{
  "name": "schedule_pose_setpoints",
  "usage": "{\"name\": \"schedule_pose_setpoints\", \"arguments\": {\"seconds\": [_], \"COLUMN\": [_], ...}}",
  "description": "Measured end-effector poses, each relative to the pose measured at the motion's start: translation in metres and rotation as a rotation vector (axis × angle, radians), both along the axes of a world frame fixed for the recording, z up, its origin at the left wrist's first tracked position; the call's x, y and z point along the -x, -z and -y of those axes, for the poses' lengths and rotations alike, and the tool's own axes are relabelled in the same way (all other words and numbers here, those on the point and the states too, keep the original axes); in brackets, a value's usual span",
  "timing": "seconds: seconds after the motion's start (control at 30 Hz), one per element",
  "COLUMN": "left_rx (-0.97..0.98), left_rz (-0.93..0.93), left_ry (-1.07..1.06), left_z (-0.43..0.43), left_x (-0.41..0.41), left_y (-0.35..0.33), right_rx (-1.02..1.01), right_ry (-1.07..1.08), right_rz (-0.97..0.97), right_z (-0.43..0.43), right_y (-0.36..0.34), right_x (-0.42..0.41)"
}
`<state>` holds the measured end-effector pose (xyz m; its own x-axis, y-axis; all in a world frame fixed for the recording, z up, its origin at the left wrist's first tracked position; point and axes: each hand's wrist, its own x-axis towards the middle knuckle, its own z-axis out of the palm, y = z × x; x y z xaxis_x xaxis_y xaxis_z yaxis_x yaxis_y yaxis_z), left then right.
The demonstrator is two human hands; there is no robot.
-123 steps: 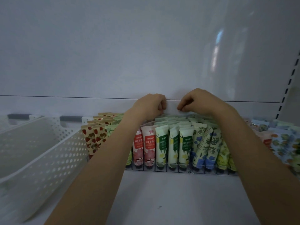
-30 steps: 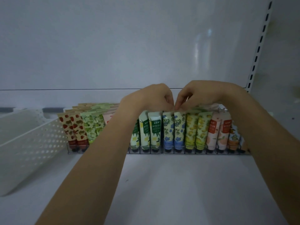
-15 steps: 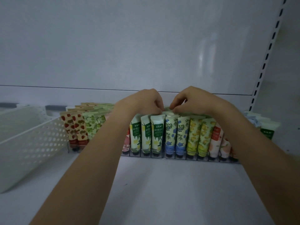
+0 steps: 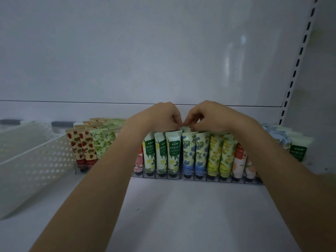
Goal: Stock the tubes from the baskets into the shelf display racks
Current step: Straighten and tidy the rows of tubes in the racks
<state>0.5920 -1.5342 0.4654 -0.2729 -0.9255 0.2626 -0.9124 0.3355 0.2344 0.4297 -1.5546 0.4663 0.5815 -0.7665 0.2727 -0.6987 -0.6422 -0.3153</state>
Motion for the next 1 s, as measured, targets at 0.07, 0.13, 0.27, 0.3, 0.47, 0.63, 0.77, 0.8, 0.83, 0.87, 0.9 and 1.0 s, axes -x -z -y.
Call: {"name": "schedule_pose_setpoints", "arguments": {"seconds": [0.07,0.13,0.27,0.3,0.47,0.63,0.77,0.8,0.83,0.87,0.9,1.0], "left_rx": [-0.013,-0.005,-0.042,-0.07,-0.137,-0.151,-0.156,-0.159,-0.163,-0.167,-0.171,-0.178], "left_rz": [-0.013,-0.036,-0.048,-0.037,0.013,0.016,0.023,0.012,0.002,-0.002,-0.004,-0.013], "left_ry": [-0.006,-0.01,-0.04,-0.042,-0.076,-0.102,-0.103,-0.098,-0.091,-0.086,-0.081,-0.066], "left_z": [-0.001,-0.004,-0.01,-0.012,-0.014,-0.018,-0.02,-0.02,-0.019,-0.019,-0.019,-0.019], "left_x": [-0.001,-0.005,-0.021,-0.023,-0.023,-0.024,-0.022,-0.022,-0.021,-0.02,-0.02,-0.022], "left_y": [-0.001,-0.004,-0.013,-0.014,-0.014,-0.018,-0.02,-0.02,-0.02,-0.019,-0.019,-0.019], "right_rx": [-0.019,-0.022,-0.037,-0.032,0.008,0.027,0.005,0.009,0.013,0.015,0.014,0.008], "right_ry": [0.016,0.03,0.025,0.026,0.029,0.016,0.013,0.011,0.009,0.009,0.009,0.01], "right_rz": [0.014,0.014,0.028,0.017,-0.023,-0.031,-0.032,-0.033,-0.035,-0.036,-0.035,-0.032], "right_z": [0.001,0.001,0.001,0.001,-0.001,-0.002,-0.001,-0.001,-0.001,-0.001,0.0,0.001], "right_y": [0.0,0.0,0.001,0.001,0.001,0.0,0.002,0.003,0.003,0.003,0.003,0.004], "right_x": [0.001,0.003,0.005,0.005,0.002,0.001,0.001,0.001,0.0,0.0,0.0,0.0]}}
